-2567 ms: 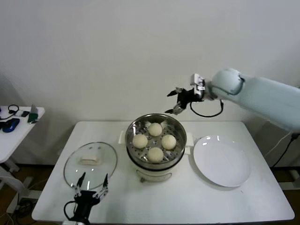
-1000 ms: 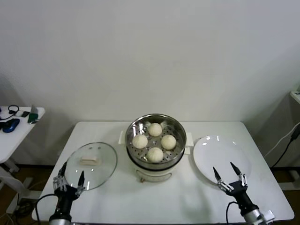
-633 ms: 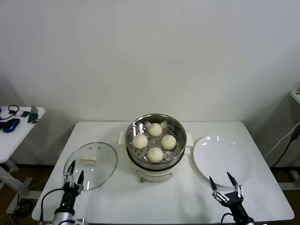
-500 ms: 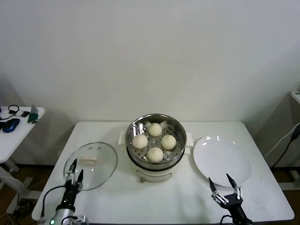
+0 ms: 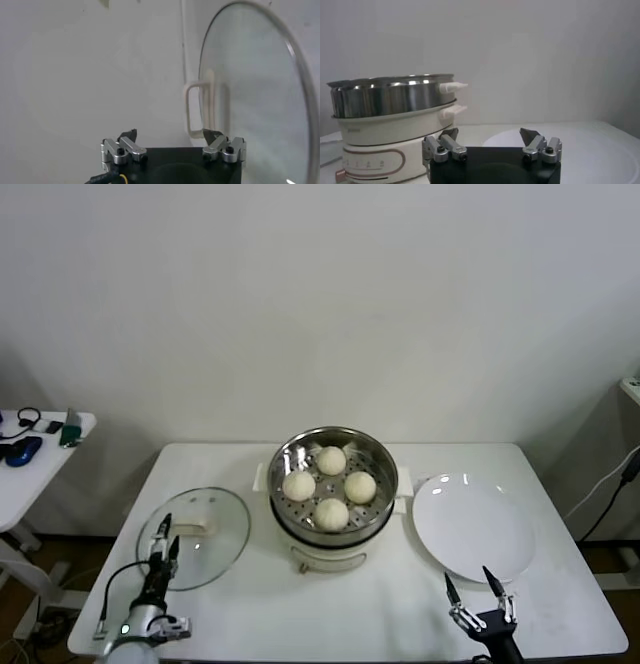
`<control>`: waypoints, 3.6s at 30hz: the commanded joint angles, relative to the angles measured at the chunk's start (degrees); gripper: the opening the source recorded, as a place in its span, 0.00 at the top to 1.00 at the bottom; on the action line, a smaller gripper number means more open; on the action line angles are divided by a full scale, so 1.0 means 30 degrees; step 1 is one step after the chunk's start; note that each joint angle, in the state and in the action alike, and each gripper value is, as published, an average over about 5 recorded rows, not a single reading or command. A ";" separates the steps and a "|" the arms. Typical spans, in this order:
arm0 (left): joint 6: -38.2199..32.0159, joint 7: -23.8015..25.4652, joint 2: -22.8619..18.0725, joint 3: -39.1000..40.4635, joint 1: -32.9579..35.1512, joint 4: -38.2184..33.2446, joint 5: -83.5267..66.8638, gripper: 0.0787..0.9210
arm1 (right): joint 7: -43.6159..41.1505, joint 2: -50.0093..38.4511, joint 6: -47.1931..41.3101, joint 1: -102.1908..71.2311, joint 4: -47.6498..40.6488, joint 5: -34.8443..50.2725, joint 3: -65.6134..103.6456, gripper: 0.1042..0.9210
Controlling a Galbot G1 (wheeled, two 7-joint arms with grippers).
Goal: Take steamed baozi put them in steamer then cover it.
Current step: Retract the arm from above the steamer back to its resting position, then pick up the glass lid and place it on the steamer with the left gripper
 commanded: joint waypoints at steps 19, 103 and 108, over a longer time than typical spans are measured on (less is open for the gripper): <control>-0.0220 0.0335 0.0585 0.1255 -0.2927 0.2928 -0.0389 0.17 | -0.0115 0.0735 0.0186 -0.0815 0.0461 -0.0567 0.0344 0.12; 1.3842 1.1905 -0.6400 1.4075 -0.7247 -0.5870 0.6441 0.92 | 0.1192 0.0835 0.0151 0.0665 -0.1278 -0.1246 0.0648 0.12; 1.3686 1.1591 -0.6942 1.3979 -0.7176 -0.4906 0.7028 0.92 | 0.1204 0.0828 0.0237 0.0630 -0.1411 -0.1226 0.0644 0.12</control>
